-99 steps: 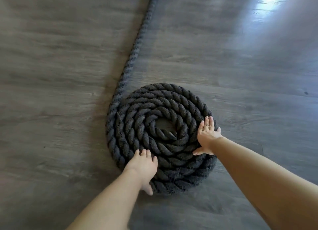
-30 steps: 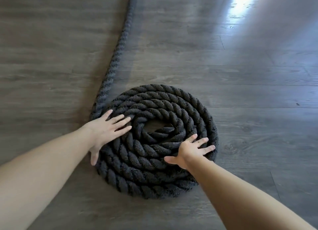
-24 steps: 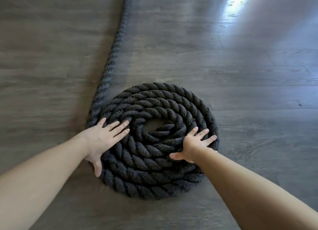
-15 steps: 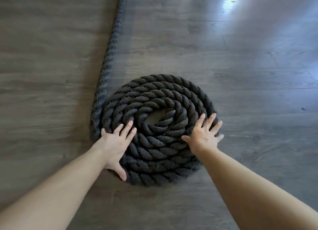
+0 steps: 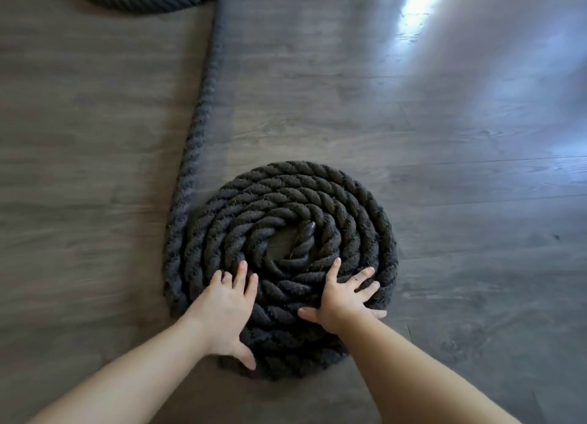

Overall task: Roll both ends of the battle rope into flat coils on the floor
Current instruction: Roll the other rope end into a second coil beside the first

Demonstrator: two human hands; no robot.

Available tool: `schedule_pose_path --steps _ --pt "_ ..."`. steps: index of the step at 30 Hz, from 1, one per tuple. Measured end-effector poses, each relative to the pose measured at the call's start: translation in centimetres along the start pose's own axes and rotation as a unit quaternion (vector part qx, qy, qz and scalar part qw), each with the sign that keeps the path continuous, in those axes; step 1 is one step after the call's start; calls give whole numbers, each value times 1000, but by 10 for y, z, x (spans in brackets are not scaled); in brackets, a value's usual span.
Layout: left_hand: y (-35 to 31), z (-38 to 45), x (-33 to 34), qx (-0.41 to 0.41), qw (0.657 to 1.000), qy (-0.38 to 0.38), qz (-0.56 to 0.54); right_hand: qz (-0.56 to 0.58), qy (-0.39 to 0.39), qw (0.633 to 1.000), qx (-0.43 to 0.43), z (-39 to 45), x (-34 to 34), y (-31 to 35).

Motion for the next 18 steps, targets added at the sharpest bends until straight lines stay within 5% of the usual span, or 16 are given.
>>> schedule_pose_path --steps 3,8,18 --pt "35 2 -20 31 998 -34 42 -6 1 1000 1 3 -7 2" --pt "76 21 4 17 995 74 60 -22 6 1000 1 11 -15 4" --pt "77 24 3 -9 995 96 26 -29 0 1000 8 20 -16 8"
Point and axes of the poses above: each hand's wrist, its own z-axis towards the middle knuckle, its own x-axis out of the palm, y = z × x, the point moved 7 cm from there along z, towards the middle knuckle, and after that the axes turned 12 degrees about y, right-handed, at the moved point
